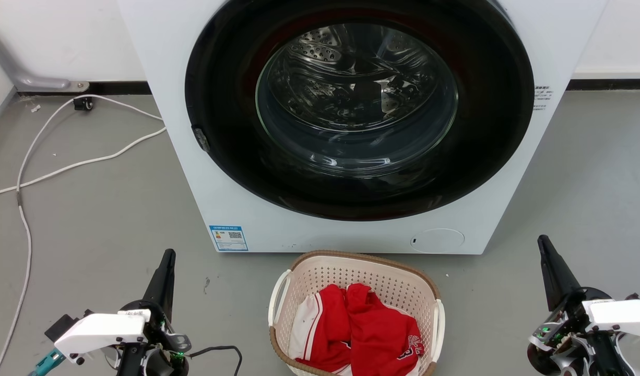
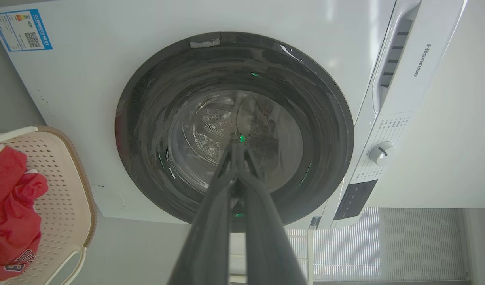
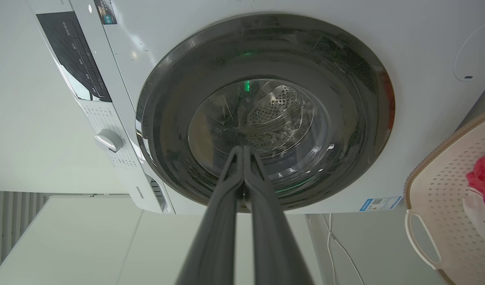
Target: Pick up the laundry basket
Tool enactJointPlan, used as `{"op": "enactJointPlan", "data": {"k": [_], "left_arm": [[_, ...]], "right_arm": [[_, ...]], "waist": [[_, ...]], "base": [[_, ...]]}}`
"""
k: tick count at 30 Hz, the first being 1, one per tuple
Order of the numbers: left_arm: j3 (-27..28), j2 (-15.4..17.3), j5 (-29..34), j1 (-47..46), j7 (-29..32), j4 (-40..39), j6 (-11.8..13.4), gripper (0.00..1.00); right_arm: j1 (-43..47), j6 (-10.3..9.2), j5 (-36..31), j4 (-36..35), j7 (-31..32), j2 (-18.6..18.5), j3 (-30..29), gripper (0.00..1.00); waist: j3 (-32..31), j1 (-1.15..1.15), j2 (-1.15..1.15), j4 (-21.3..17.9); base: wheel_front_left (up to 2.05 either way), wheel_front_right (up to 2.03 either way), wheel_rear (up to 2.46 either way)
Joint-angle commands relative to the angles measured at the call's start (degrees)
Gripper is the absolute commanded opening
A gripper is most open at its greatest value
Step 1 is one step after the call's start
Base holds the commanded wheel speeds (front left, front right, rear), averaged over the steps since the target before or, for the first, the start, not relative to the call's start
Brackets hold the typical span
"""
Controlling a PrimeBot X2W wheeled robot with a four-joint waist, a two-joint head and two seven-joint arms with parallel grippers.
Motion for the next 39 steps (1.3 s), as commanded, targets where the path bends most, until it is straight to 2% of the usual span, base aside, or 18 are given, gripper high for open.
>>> {"op": "enactJointPlan", "data": {"k": [1,6,7,8,9,16,22,33,34,38,39], "left_arm": [[0.2,0.0,0.2,-0.6,0.2,0.1,0.0,0.00],[0.2,0.0,0.2,-0.6,0.2,0.1,0.0,0.00],[0.0,0.0,0.0,0.0,0.0,0.0,0.0,1.00],[-0.1,0.0,0.0,0.1,0.0,0.2,0.0,0.00],[-0.2,-0.1,0.0,0.3,-0.1,0.5,0.0,1.00],[-2.3,-0.1,0.7,0.0,-2.2,-0.7,0.0,1.00],[-3.0,-0.1,4.1,-0.1,-3.9,-2.2,0.0,1.00],[-3.5,-0.1,16.2,-0.1,-6.4,-4.5,0.0,1.00],[-3.5,-0.1,19.1,-0.1,-6.9,-4.8,0.0,1.00],[-4.1,-0.1,24.4,-0.1,-7.8,-5.6,0.5,1.00],[-4.1,-0.1,24.4,-0.1,-7.8,-5.6,0.5,1.00]], "right_arm": [[-0.7,0.02,-0.1,0.0,0.1,0.2,-0.1,0.00],[-0.7,0.02,-0.1,0.0,0.1,0.2,-0.1,0.00],[0.0,0.00,0.0,0.0,0.0,0.0,0.0,1.00],[0.1,0.01,0.0,0.2,0.0,0.0,0.0,0.00],[0.4,0.00,0.1,0.4,-0.1,0.0,0.1,1.00],[0.8,0.00,-0.5,-1.2,-2.2,0.0,1.1,1.00],[1.2,0.00,-4.2,-2.3,-3.9,0.1,1.3,1.00],[1.7,0.01,-18.7,-5.0,-6.4,0.1,1.6,1.00],[1.9,0.01,-21.9,-5.5,-6.8,0.1,1.8,1.00],[2.2,0.01,-27.9,-6.5,-7.7,0.1,2.2,1.00],[2.2,0.01,-27.9,-6.5,-7.7,0.1,2.2,1.00]], "waist": [[0.0,0.00,0.00,0.0],[0.0,0.00,0.00,0.0],[0.0,0.00,0.00,0.0],[0.0,0.00,0.00,0.0],[0.0,0.00,0.00,0.0],[0.1,0.00,0.00,0.0],[0.1,0.00,0.00,-0.1],[0.0,0.00,0.00,0.0],[0.0,0.00,0.00,0.0],[0.0,0.00,0.00,0.0],[0.0,0.00,0.00,0.0]], "base": [[0.00,0.00,0.00],[0.00,0.00,0.00],[0.00,0.00,0.00],[0.00,0.00,0.00],[0.00,0.00,0.00],[0.00,0.00,0.00],[0.00,0.00,0.00],[0.00,0.00,0.00],[0.00,0.00,0.00],[0.00,0.00,0.00],[0.00,0.00,0.00]]}}
